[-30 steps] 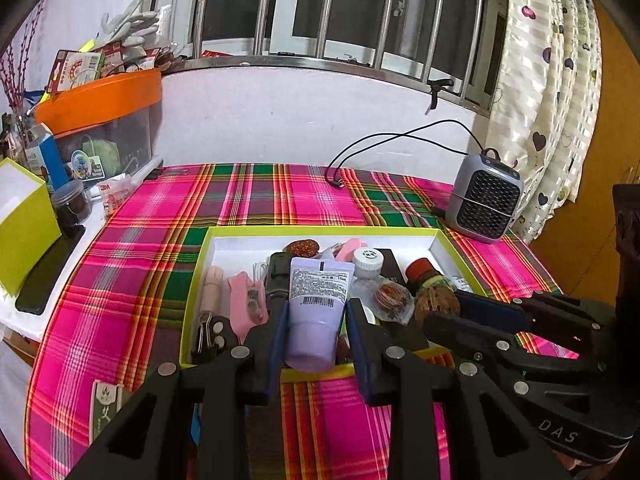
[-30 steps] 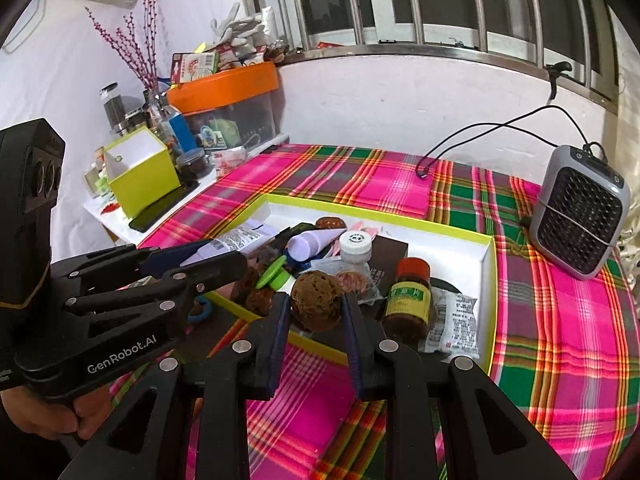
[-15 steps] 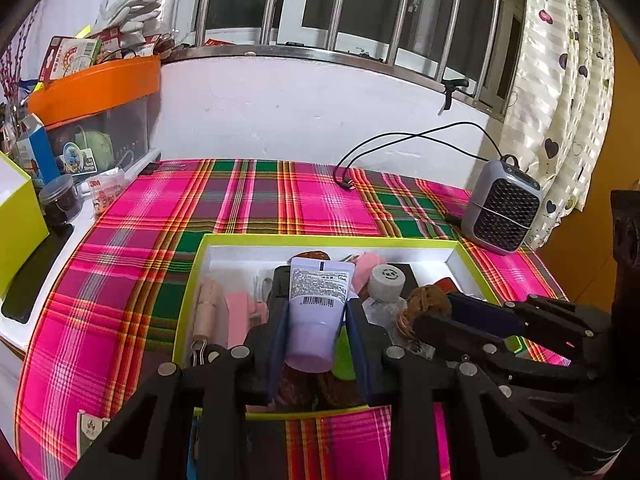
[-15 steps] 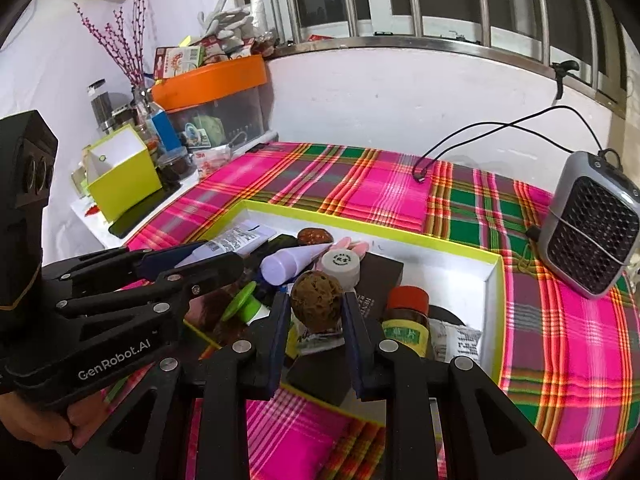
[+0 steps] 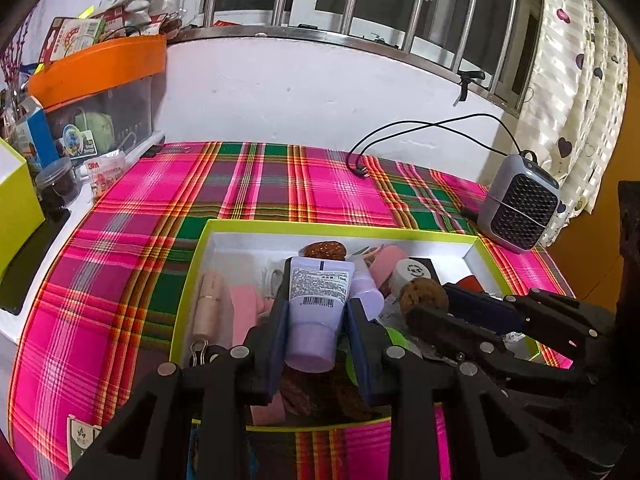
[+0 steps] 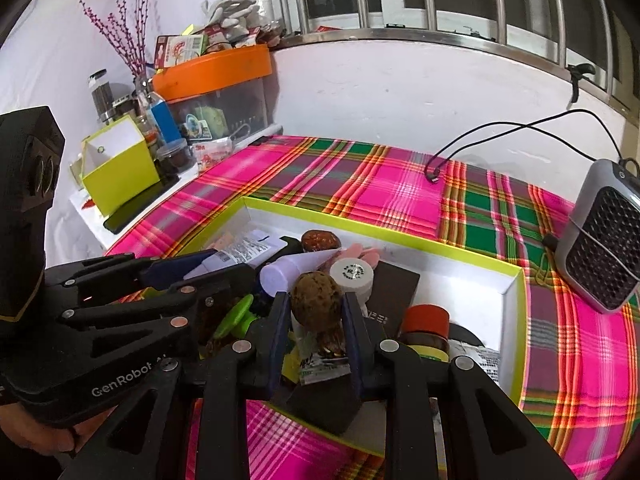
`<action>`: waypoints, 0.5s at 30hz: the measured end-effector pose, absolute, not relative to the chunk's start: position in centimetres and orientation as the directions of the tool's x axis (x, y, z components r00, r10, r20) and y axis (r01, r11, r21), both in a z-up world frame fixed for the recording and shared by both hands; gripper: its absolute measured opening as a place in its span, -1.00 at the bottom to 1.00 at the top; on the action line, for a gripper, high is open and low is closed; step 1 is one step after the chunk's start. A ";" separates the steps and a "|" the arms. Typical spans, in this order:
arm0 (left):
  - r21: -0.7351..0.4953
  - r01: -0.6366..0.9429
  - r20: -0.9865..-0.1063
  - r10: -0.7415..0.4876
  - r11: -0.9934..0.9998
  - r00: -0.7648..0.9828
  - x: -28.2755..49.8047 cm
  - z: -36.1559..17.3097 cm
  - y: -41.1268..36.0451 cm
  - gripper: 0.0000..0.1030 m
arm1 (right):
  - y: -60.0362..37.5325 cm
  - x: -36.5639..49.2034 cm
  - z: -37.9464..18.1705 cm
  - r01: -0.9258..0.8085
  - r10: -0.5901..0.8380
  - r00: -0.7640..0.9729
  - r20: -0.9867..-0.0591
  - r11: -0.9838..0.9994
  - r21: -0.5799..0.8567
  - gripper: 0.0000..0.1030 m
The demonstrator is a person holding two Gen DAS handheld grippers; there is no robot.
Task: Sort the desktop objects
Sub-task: 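Open both grippers inside the box releasing the tube and walnut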
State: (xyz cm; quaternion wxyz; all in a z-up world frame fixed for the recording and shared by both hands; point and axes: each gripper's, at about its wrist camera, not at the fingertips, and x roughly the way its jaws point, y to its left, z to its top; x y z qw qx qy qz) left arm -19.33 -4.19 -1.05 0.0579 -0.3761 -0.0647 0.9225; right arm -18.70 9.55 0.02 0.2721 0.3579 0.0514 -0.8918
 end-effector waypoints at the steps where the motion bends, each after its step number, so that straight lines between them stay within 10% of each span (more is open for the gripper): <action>1: -0.168 -0.056 -0.689 0.158 -0.984 -0.707 -19.4 -1.1 -4.3 -0.41 | 9.5 -18.8 0.0 0.522 -0.447 -0.597 -0.666 -0.847 0.100 -0.46; 15: -0.218 -0.076 -0.652 0.203 -0.973 -0.731 -18.8 -0.2 -4.7 -0.42 | 9.3 -18.3 0.6 0.512 -0.442 -0.616 -0.652 -0.854 0.095 -0.45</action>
